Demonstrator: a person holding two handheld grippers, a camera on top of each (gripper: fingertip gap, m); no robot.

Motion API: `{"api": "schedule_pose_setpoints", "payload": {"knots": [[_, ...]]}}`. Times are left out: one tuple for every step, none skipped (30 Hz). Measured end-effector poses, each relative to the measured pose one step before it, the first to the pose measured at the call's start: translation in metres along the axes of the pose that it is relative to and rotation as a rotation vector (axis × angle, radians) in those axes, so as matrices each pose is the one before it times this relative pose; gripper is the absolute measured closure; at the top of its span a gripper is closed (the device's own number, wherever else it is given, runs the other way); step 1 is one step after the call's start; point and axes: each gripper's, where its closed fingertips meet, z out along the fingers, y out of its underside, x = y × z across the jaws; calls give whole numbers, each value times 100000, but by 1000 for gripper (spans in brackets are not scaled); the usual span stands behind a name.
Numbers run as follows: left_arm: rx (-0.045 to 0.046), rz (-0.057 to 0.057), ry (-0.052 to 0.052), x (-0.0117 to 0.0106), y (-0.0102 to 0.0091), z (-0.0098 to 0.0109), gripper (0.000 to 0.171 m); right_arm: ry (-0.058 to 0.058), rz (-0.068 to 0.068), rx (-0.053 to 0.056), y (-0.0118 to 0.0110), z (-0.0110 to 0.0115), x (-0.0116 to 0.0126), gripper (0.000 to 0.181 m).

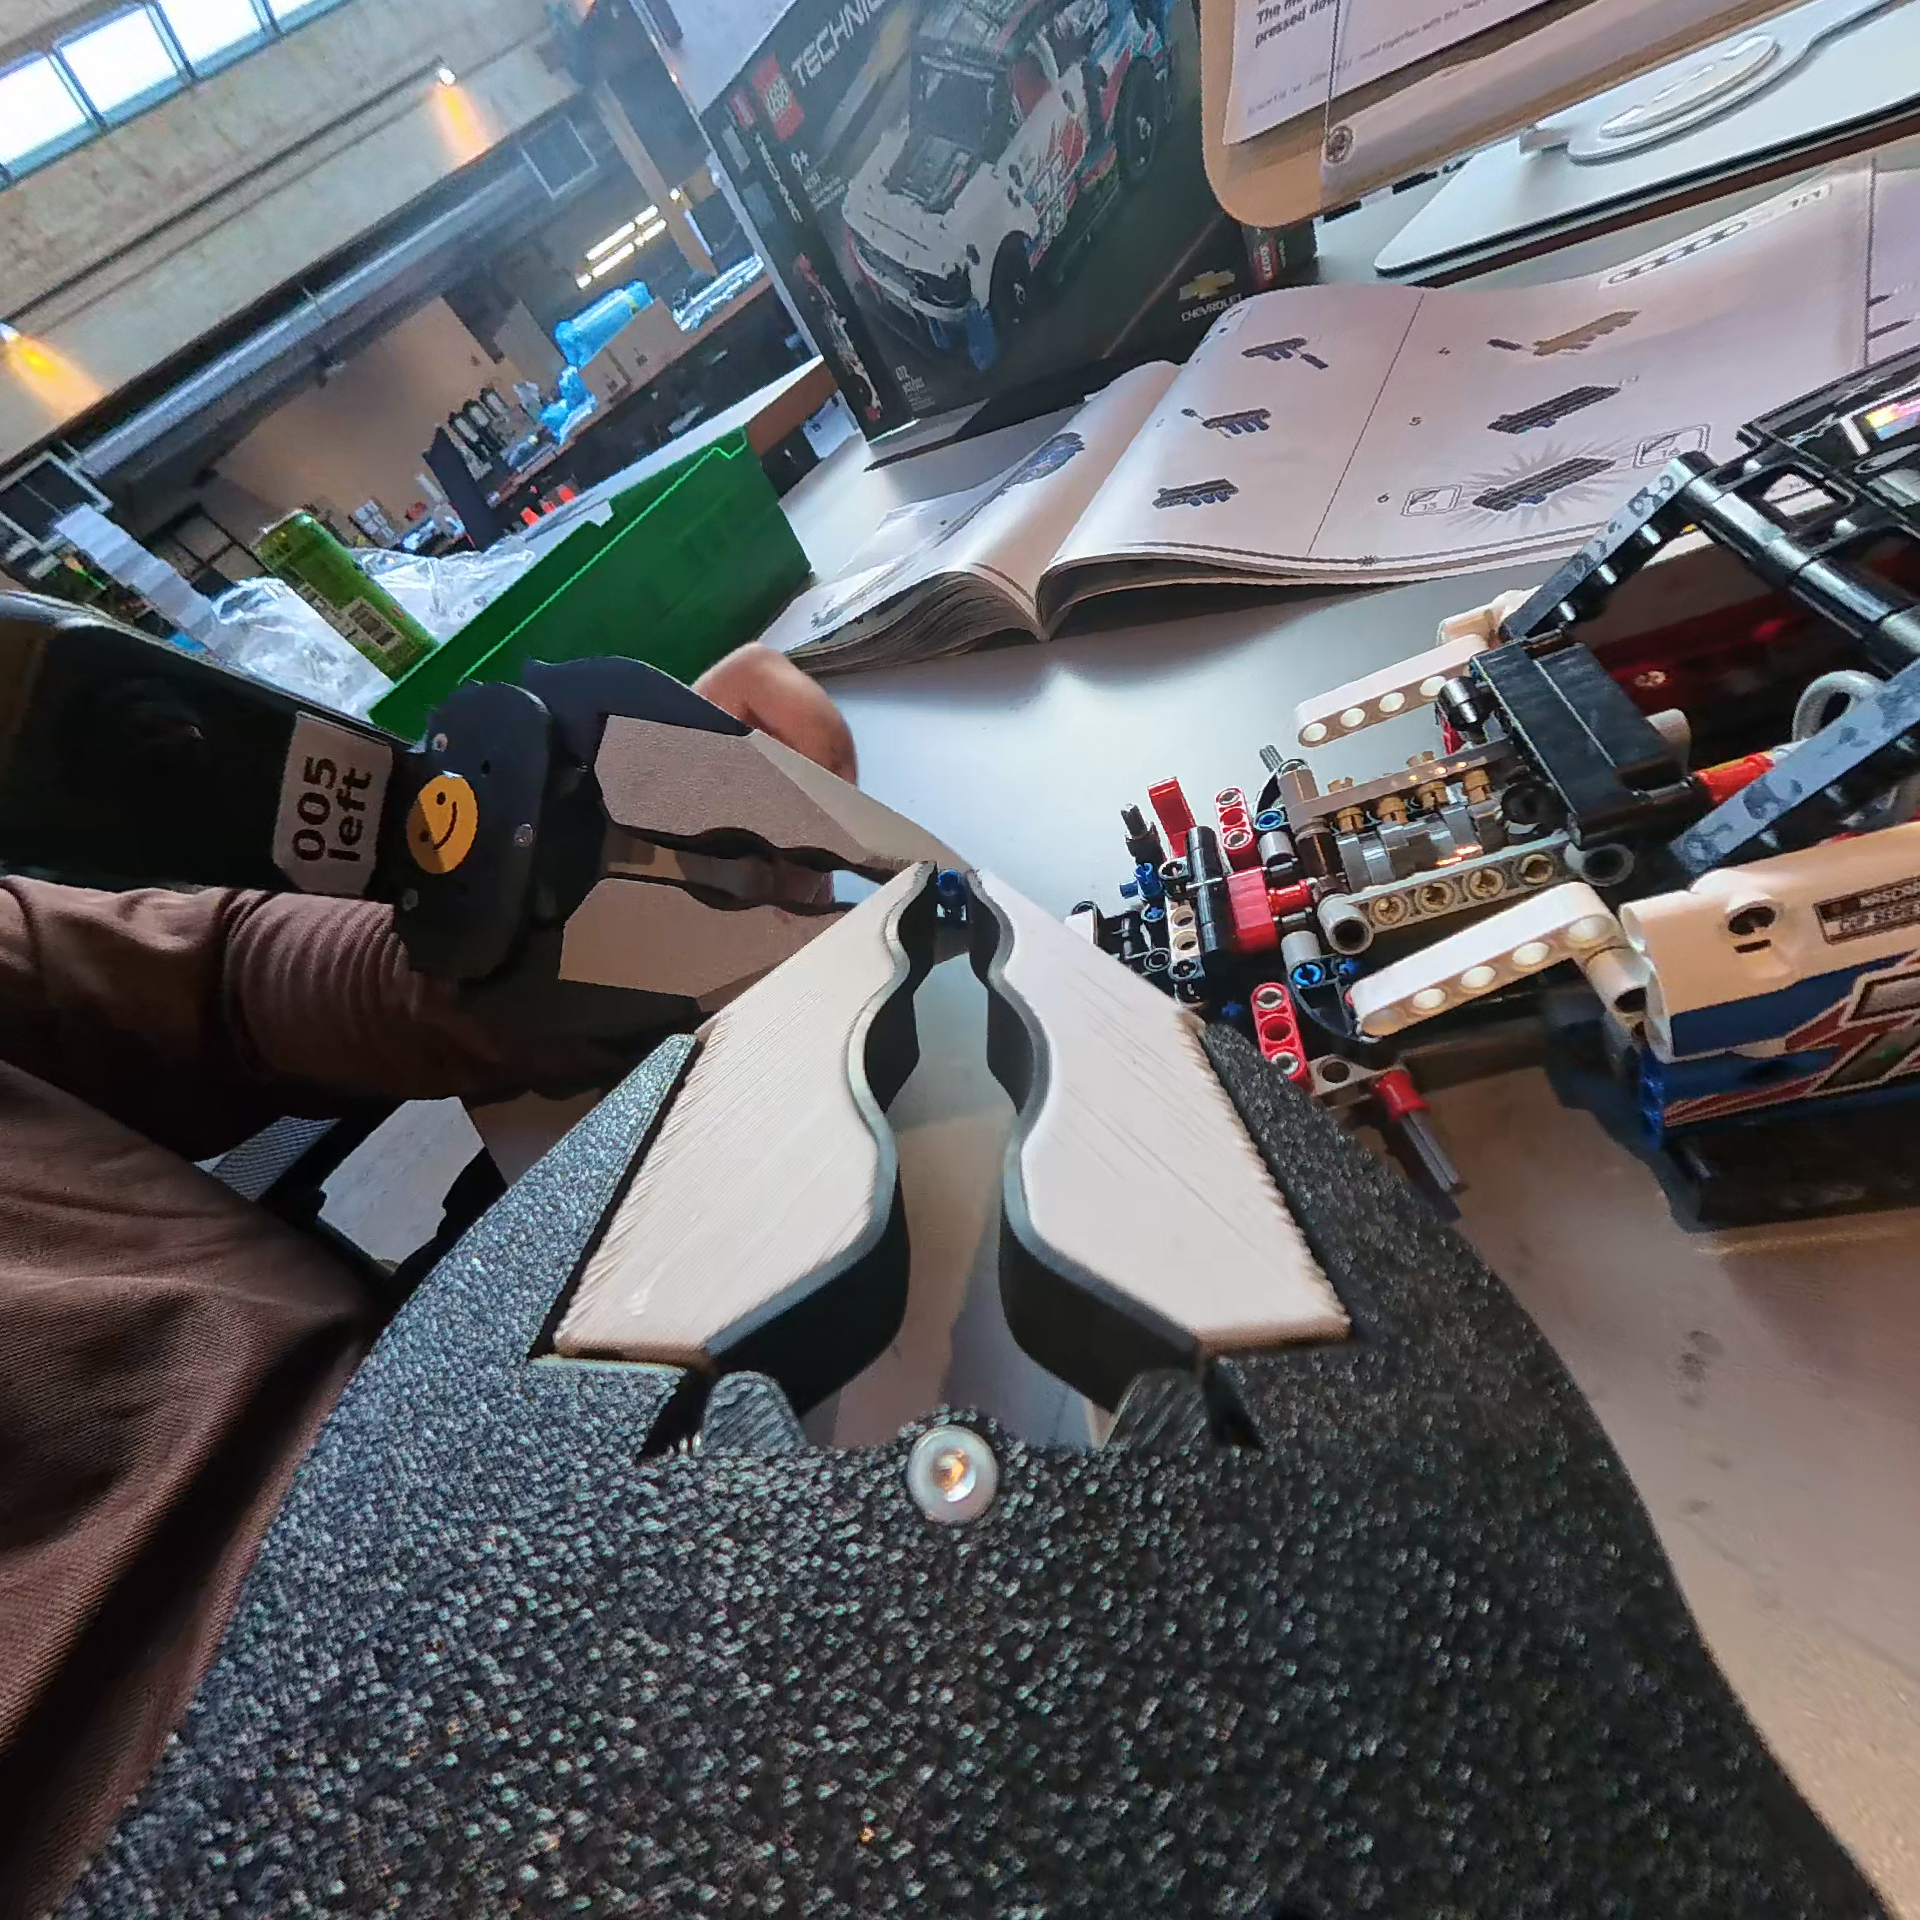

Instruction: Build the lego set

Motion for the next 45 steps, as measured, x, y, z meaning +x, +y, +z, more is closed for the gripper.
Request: {"api": "schedule_pose_setpoints", "payload": {"knots": [[641, 852, -258, -2, 26, 2, 171, 185, -163, -193, 21, 32, 8, 176], [-112, 1117, -344, -13, 40, -2, 171, 77, -41, -91, 13, 22, 1, 176], [98, 278, -635, -75, -65, -50, 171, -129, -29, 289, -47, -23, -29, 176], [607, -499, -254, -23, -103, -46, 171, -153, 105, 329, -42, -35, -12, 176], [533, -673, -190, -13, -14, 30, 171, 130, 235, -72, 21, -30, 33, 176], [1, -494, -765, -134, 52, 35, 171, 236, 89, -166, 35, -7, 45, 176], [-22, -225, -739, -155, -26, -9, 171, 145, -238, -20, 4, 2, -9, 176], [15, 9, -987, -214, -76, -43, 170, 49, -473, -87, 11, 24, -32, 176], [311, 184, -995, -163, -93, -77, 171, 2, -475, -184, 14, 25, -45, 176], [-136, 641, -62, 4, 22, -20, 171, 196, -320, -228, 32, 26, -10, 176], [-554, 727, 337, 65, 111, 27, 171, 288, -70, -239, 41, 24, 35, 176], [-373, 449, 299, 63, 65, 20, 171, 75, 108, -178, 18, 30, 19, 176], [-381, 375, 474, 47, 43, -9, 171, -95, 194, -57, 10, 2, 9, 176], [-267, 237, 360, 1, -2, -23, 171, -155, 72, 12, 2, 3, -13, 176], [-262, -95, 422, -1, -5, -22, 171, -42, -88, -8, 1, 6, -23, 176], [-323, -80, 463, 3, 22, -5, 171, 51, -98, -96, 15, 12, 3, 176], [-308, -162, -42, -68, 21, -34, 171, -42, -63, -254, 36, 40, -28, 176], [-395, -61, -338, -120, -12, -49, 171, -148, -19, -287, 39, 40, -23, 176], [-271, 145, -498, -156, -47, -62, 171, -231, -36, -444, 69, 67, -65, 176], [159, 105, -757, -208, -116, -80, 171, -236, -194, -1119, 184, 119, -94, 176], [838, 100, -553, -170, -221, -97, 171, 133, -537, -1650, 282, 224, -134, 176], [-621, 624, -302, -80, 3, -30, 171, 1077, -993, -644, 96, 157, -23, 176], [-143, 857, -400, -58, 26, 3, 171, 1196, -999, 317, -62, 48, 34, 176], [-825, -974, -295, -96, 180, 81, 171, 421, -193, 856, -130, 0, 36, 176], [-1373, -2750, 748, 39, 326, 171, 171, -91, 1084, 163, -38, -10, 109, 176], [-1456, -2231, 1554, 173, 391, 177, 171, -708, 1662, -16, -8, -23, 100, 176], [31, -1134, 658, 99, 194, 112, 171, -589, 1390, 171, -30, -29, 84, 176], [-34, 155, 373, 62, 130, 55, 171, -227, 536, 149, -35, -36, 41, 176], [-1634, 564, 979, 194, 311, 95, 171, 265, -275, 367, -96, -46, 45, 176], [-1242, 629, 987, 291, 278, 123, 171, 769, -577, -341, 15, -37, 107, 176], [-600, 911, 1037, 353, 129, 106, 171, 723, -248, -1078, 129, 5, 136, 176], [281, 1147, -136, 181, -60, 42, 171, 315, 309, -990, 141, 16, 99, 176], [67, 680, -1369, -8, -74, 15, 171, -22, 515, -904, 126, 4, 49, 176], [-582, 311, -996, 3, 61, 52, 171, -101, 345, -1144, 157, -4, 49, 176], [-361, 1107, -658, 15, 64, 43, 171, 99, 206, -1419, 188, -17, 71, 176], [799, 2185, -2042, -194, -57, -25, 171, -66, 145, -1981, 271, -27, 43, 176], [1142, 3399, -2366, -251, -101, -46, 171, -107, -6, -2610, 359, -32, 38, 176], [107, 4794, -2551, -309, 48, -52, 171, 459, -392, -2495, 352, -59, 106, 176], [95, 4448, -2380, -285, 31, -30, 171, 647, -426, -2263, 307, -81, 116, 176], [1428, 4616, -36, 85, -164, -27, 168, -73, -31, -2305, 305, -58, 19, 176], [2358, 5504, 1695, 432, -282, -90, 162, -824, 431, -2102, 279, -24, -80, 176], [1533, 5369, 190, 285, -180, -81, 161, -972, 644, -1781, 263, 14, -96, 176], [335, 5115, -1113, 128, -9, -19, 161, -631, 411, -1430, 246, 63, -43, 176], [-68, 3663, -1369, 60, 34, 23, 160, -242, 17, -1218, 234, 87, -17, 176], [-270, 2008, -394, 105, 39, 34, 160, 107, -330, -810, 168, 85, 14, 176]]}}
